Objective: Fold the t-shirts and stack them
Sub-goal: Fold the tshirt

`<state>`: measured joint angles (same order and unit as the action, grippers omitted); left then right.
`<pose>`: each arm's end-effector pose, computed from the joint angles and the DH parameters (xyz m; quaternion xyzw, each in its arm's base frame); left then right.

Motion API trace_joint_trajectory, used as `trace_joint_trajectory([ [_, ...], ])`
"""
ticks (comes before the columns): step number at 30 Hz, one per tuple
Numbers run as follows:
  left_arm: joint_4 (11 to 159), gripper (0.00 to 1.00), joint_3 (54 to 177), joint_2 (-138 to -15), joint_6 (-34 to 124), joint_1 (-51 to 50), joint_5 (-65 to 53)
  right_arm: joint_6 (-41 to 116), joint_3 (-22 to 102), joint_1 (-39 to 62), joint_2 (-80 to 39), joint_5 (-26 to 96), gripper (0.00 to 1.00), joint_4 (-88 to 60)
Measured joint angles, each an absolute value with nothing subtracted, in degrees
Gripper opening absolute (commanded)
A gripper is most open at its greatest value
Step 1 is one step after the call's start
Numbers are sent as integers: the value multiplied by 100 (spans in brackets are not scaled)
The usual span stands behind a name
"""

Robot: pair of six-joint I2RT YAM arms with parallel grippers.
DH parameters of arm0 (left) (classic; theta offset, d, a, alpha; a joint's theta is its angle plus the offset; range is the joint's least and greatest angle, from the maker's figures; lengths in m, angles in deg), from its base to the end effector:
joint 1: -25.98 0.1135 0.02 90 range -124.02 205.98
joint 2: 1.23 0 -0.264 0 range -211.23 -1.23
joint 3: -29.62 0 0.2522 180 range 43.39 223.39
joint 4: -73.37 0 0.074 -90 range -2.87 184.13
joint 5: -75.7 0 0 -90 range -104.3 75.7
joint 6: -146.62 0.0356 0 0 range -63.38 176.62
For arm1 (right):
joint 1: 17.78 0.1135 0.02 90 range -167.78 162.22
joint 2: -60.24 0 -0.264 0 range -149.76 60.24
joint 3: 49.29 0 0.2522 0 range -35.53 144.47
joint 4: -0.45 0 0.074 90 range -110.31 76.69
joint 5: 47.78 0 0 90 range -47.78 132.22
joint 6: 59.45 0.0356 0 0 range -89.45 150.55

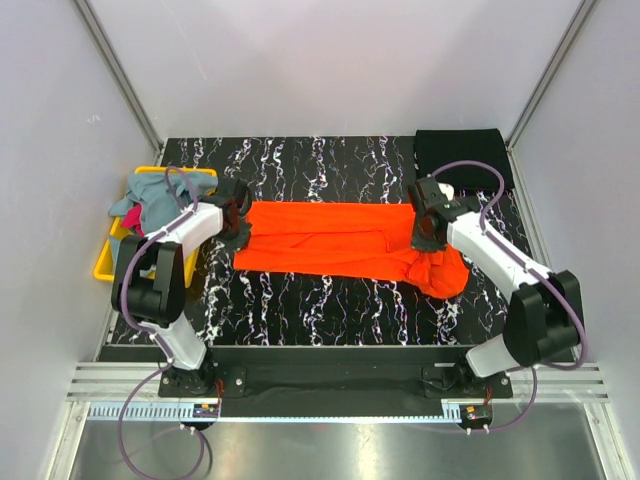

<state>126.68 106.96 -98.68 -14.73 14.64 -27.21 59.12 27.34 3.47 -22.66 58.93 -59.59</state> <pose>0.3173 -0.0555 0.1844 -0.5058 0.8434 -0.0111 0.1810 0.2661 0.0925 0.2489 0.0916 0.9644 -0.0434 0.2441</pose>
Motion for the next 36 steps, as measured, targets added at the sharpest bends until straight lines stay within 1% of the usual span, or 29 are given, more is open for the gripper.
trace_joint_trajectory([
  [5,12698,0,11203,-10141,-1384,1486,-2721,5554,3376,297,-2884,5915,0,-5887],
  [12,12847,0,11799,-10753,-1233,1532,-2769,5196,3790,157,-3581,5935,0,-5876],
  [20,13120,0,11996,-10992,-1220,1600,-2858,4951,4176,35,-3892,6042,0,-5955],
  [28,13238,0,12269,-11285,-1187,1657,-2865,4785,4227,4,-4088,6057,6,-5917],
  [31,13253,4,12411,-11403,-1095,1661,-2832,4712,4242,4,-4091,6024,7,-5848],
  [34,13260,20,12475,-11422,-992,1663,-2830,4656,4323,4,-4128,5994,8,-5817],
  [36,13253,23,12508,-11420,-925,1670,-2848,4623,4382,4,-4167,5987,8,-5799],
])
